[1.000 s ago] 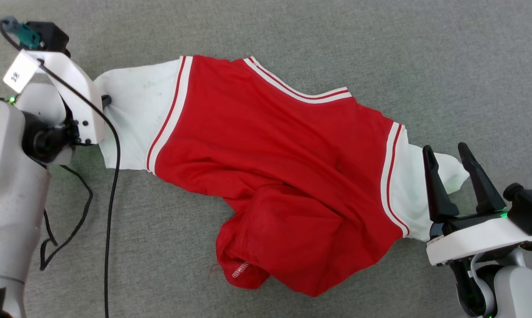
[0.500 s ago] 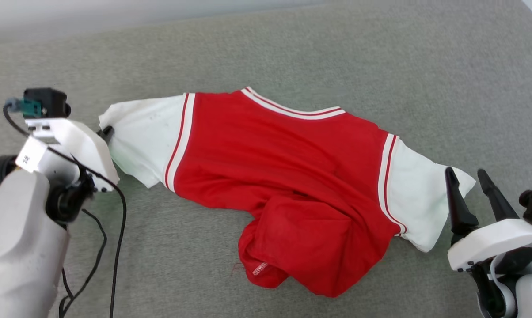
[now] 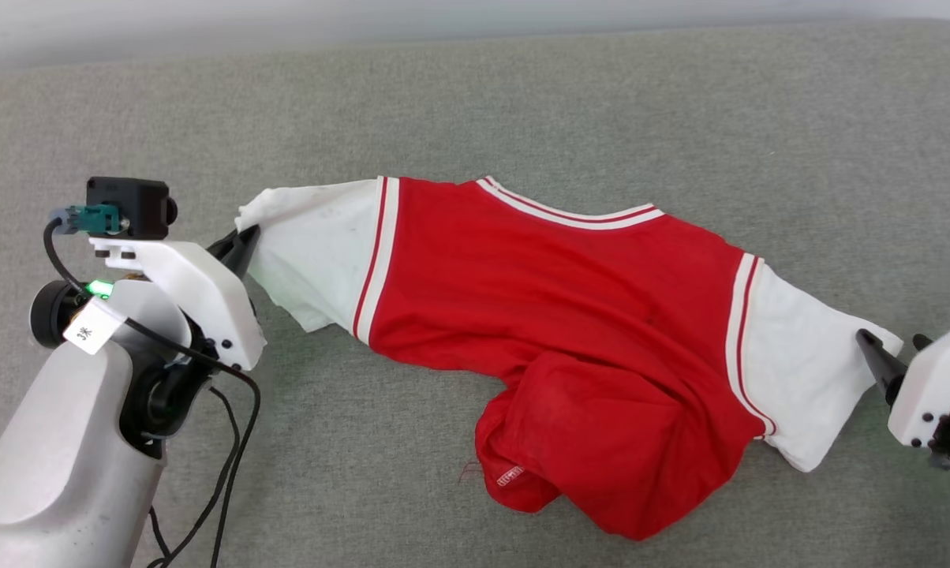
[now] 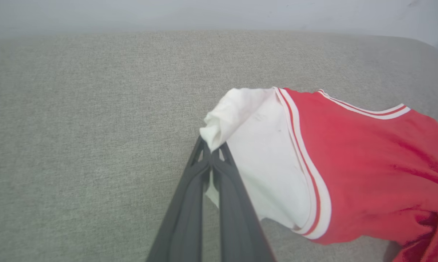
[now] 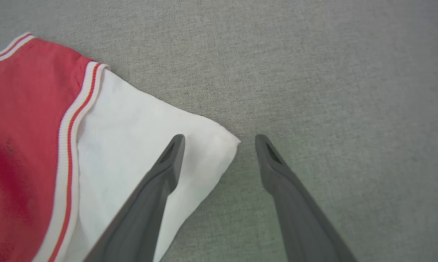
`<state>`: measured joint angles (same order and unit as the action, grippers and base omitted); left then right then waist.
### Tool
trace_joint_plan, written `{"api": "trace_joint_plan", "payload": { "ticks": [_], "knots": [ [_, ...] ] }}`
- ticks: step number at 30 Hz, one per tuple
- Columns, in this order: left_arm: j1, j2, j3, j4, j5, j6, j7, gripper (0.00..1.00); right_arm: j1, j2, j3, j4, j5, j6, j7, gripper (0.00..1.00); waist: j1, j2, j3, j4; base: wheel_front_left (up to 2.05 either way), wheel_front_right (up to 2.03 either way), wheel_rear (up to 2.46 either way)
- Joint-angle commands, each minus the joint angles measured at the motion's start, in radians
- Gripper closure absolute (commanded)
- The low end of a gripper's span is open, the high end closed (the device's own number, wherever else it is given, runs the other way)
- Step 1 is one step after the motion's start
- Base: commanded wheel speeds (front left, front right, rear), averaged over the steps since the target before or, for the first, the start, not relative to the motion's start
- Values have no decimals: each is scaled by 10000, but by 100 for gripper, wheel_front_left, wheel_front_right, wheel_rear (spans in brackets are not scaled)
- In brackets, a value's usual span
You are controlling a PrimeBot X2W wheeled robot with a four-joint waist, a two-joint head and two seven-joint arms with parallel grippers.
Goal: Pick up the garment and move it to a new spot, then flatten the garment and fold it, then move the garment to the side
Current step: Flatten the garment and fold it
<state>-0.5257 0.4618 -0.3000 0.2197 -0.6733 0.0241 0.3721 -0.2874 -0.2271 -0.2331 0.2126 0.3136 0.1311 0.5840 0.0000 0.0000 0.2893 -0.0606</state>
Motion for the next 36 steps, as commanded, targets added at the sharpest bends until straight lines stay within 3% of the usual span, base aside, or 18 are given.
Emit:
{"api": "trace_joint_plan", "payload": {
  "ticks": [1,10,11,12,13,16,24,36],
  "knots": [
    [68,-24,-24,-200,6,63,44,100,-332,-125,167,154,-52,-7,408,0,0,0,176,123,0,0,0],
    [-17,-43,-184,-678,39,89,141,100,-705,-147,971,1592,201,-4,2708,0,0,0,534,315,0,0,0],
    [2,-44,-206,-667,34,73,141,100,-629,-160,1065,1762,209,-4,2986,4,0,0,532,329,0,0,0],
    [18,-47,-220,-655,26,62,133,100,-578,-105,1112,1896,355,-4,3218,58,0,0,521,337,0,0,0],
    [43,-50,-236,-630,14,59,128,100,-571,-47,1165,1948,502,-1,3354,100,0,0,504,339,0,0,0],
    [119,-65,-276,-507,-6,44,91,100,-681,-227,1277,1844,613,4,3281,100,0,0,357,327,0,0,0],
    [-109,-51,-112,-254,144,152,-498,100,-1584,-942,1346,1054,254,-8,1556,100,0,0,-496,210,0,0,0],
    [-2307,-223,238,398,415,276,-1114,100,-3663,-1349,1494,1018,-351,-8,785,100,0,0,-827,221,0,0,0]
  ]
}}
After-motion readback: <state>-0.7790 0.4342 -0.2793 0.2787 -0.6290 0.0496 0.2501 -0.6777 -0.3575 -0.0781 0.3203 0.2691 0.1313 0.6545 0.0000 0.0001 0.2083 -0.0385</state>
